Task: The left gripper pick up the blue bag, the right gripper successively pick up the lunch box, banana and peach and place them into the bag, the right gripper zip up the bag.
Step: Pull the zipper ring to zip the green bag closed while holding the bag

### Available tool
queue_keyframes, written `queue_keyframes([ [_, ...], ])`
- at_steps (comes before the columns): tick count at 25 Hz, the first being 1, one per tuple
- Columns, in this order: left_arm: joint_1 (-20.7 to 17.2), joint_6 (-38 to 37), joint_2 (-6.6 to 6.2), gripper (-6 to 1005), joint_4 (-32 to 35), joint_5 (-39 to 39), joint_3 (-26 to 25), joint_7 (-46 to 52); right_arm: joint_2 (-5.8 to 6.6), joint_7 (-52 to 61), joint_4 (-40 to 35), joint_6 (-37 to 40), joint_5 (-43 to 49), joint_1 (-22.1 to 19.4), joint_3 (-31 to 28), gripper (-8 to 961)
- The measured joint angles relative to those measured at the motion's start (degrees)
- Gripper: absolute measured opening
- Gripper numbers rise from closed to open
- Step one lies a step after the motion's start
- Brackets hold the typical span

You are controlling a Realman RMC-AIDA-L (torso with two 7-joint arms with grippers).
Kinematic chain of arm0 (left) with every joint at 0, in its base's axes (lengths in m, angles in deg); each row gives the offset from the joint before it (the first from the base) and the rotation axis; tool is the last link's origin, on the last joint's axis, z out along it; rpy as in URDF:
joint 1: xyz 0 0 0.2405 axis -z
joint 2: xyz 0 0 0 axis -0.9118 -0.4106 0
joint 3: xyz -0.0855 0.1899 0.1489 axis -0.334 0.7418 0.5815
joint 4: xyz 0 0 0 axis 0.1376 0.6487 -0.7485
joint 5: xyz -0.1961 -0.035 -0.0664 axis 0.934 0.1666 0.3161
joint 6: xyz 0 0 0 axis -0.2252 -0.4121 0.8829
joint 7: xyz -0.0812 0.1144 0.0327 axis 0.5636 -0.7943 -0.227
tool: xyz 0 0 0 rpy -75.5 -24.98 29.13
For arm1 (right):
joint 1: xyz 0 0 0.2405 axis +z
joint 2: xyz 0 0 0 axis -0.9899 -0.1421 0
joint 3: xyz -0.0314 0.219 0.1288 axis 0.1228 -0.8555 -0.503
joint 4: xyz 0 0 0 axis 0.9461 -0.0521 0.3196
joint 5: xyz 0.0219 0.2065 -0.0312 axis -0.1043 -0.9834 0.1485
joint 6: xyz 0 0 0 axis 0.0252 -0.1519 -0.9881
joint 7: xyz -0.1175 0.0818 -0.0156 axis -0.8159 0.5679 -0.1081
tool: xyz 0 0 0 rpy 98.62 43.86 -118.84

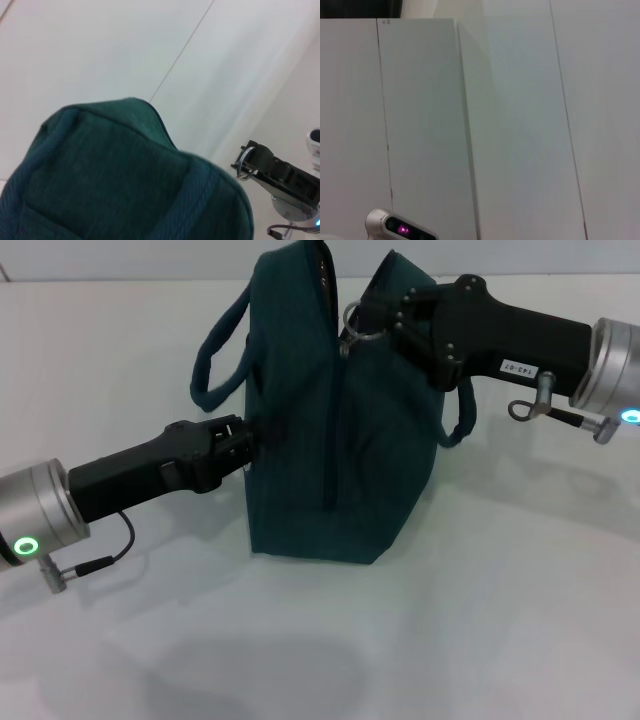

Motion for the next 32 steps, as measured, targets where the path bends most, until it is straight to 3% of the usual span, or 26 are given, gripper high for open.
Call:
queue_keyframes([
  [7, 0.4, -0.4, 0.05, 341, -0.3, 2.1, 0.2, 1.4, -0.03, 0.0, 0.0, -0.3, 0.3, 0.5, 0.2, 9],
  [19, 3.3, 0.1, 0.01, 573, -2.2, 2.2, 0.0, 4.8, 0.01, 0.0, 0.1, -0.1, 0.4, 0.5, 0.2, 9],
  [21, 3.4, 0.2, 0.01, 544, -2.2, 2.2, 0.0, 5.1, 0.02, 0.0, 0.1, -0.1, 0.4, 0.5, 0.2, 9],
  [32, 3.4, 3.0, 0.01, 124, -2.3, 2.9, -0.2, 7.7, 0.15, 0.0, 0.1, -0.1, 0.1, 0.2, 0.1, 9],
])
